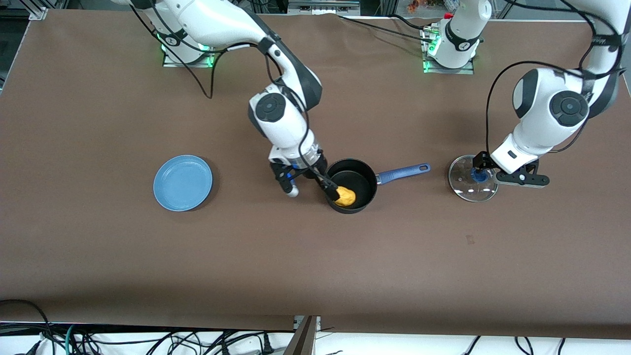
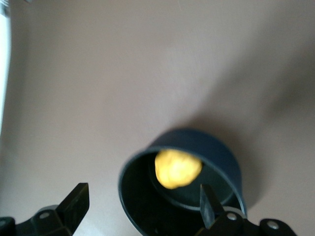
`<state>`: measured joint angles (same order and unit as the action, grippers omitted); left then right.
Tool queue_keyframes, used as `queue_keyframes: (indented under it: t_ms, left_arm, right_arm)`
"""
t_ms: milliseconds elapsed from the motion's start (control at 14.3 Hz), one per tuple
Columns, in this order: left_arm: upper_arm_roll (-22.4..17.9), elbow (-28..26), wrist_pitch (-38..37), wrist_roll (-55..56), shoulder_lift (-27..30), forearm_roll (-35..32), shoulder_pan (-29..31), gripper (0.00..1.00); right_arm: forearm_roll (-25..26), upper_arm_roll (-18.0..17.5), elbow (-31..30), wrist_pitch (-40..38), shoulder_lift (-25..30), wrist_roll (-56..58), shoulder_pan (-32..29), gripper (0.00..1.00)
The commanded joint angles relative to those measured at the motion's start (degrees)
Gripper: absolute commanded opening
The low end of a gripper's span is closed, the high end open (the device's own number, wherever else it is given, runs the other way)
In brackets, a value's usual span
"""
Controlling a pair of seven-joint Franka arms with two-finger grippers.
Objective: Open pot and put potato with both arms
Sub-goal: 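Release the potato into the saucepan while the left gripper releases the lid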
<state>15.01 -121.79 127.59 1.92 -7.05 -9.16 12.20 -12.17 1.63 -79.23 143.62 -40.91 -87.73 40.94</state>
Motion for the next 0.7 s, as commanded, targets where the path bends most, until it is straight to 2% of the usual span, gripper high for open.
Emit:
queue_keyframes:
  t_ms: [0, 140, 280, 420, 630]
  left_arm:
    - [3.1, 12.2, -16.5, 1.9, 1.1, 1.3, 0.3, 0.95]
    - [3.3, 21.7, -27.6, 1.8, 1.0, 3.3, 0.2, 0.95]
    - [3.3, 28.1, -34.0, 1.5, 1.0, 3.3, 0.1, 0.95]
    - [3.4, 31.3, -36.6, 1.5, 1.1, 3.3, 0.0, 0.95]
    - [3.7, 34.4, -37.9, 1.2, 1.2, 3.4, 0.5, 1.00]
  right_arm:
    - [0.0, 0.3, -1.2, -9.3, 6.7, 10.9, -3.2, 0.99]
    - [-2.0, 0.6, -1.5, -17.1, 10.7, 19.6, -5.9, 0.99]
    - [-2.8, 0.7, -2.0, -27.3, 14.7, 26.6, -9.4, 0.99]
    - [-2.8, 1.9, -5.2, -33.6, 20.1, 34.7, -11.8, 1.00]
    - [-2.8, 7.7, -11.5, -41.3, 29.4, 48.4, -11.9, 1.00]
